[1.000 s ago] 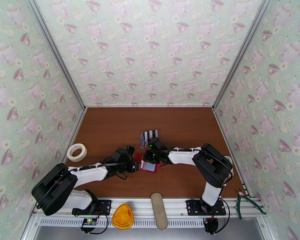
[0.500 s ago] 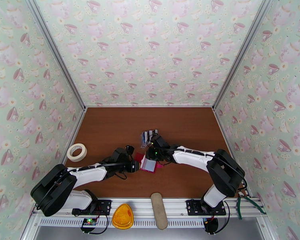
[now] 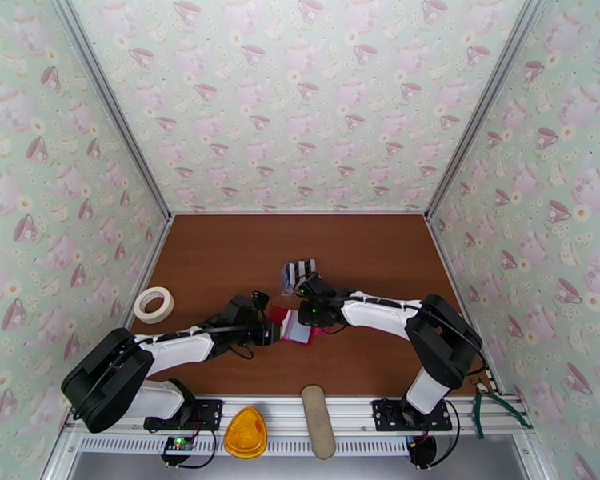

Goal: Put the credit cards into the card holder

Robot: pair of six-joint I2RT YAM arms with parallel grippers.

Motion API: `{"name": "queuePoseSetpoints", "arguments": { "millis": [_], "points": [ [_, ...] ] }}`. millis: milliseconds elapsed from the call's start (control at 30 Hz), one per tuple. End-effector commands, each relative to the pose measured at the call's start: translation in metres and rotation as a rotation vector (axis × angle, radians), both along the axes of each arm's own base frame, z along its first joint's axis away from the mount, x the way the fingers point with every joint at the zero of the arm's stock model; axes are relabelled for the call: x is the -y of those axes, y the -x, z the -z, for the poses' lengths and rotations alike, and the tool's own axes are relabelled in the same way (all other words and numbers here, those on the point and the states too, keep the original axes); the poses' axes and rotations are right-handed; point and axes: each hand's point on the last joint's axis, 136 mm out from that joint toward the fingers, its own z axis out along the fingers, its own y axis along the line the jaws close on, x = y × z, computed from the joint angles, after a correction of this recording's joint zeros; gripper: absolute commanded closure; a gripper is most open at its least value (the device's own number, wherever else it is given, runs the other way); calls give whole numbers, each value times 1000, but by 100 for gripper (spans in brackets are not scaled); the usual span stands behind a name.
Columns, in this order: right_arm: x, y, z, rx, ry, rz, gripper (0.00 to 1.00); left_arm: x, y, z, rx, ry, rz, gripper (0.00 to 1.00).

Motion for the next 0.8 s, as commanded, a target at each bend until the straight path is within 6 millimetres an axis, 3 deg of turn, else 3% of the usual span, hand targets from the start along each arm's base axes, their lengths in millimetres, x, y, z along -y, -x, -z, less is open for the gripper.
{"name": "queuePoseSetpoints", "arguments": {
  "millis": [0, 267, 767],
  "points": [
    [-2, -6, 1, 20, 32, -13, 73, -1, 8, 6, -21, -3, 18, 51],
    [-7, -6, 9, -2, 22, -17, 72, -1, 9, 9, -31, -9, 21, 48],
    [-37, 7, 15, -66, -137, -43, 72, 11, 14, 4, -48, 57, 73, 33]
  ]
}}
